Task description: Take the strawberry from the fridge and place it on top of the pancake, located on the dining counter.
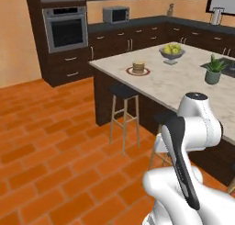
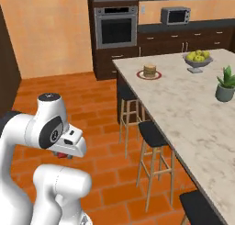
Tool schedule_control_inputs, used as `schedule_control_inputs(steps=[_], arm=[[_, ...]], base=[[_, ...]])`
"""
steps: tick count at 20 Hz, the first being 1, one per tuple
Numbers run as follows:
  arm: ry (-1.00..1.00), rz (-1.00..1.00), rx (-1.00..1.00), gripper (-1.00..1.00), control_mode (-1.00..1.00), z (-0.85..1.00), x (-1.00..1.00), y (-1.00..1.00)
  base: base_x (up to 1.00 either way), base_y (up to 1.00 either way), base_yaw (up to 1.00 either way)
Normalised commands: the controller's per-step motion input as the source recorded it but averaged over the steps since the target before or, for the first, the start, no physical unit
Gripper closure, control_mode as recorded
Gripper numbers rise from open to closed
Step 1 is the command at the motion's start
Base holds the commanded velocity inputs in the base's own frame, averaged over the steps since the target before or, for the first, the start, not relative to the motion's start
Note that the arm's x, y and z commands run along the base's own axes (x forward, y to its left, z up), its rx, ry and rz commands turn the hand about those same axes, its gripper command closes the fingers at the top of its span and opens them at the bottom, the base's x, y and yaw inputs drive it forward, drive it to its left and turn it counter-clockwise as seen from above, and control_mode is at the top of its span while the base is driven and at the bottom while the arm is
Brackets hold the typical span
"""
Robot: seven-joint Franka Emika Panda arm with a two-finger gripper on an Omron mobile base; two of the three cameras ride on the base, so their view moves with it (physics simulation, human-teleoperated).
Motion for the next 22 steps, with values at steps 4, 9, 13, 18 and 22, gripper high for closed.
schedule_control_inputs(steps=[4,9,13,18,22], arm=[[0.00,0.00,0.00,1.00,1.00,0.00,0.00,0.00],[0.00,0.00,0.00,1.00,1.00,0.00,0.00,0.00],[0.00,0.00,0.00,1.00,1.00,0.00,0.00,0.00],[0.00,0.00,0.00,1.00,1.00,0.00,0.00,0.00],[0.00,0.00,0.00,1.00,1.00,0.00,0.00,0.00]], base=[[1.00,0.92,-0.57],[1.00,1.00,-0.51],[1.00,0.98,-0.55],[1.00,1.00,-0.54],[0.98,0.99,-0.54]])
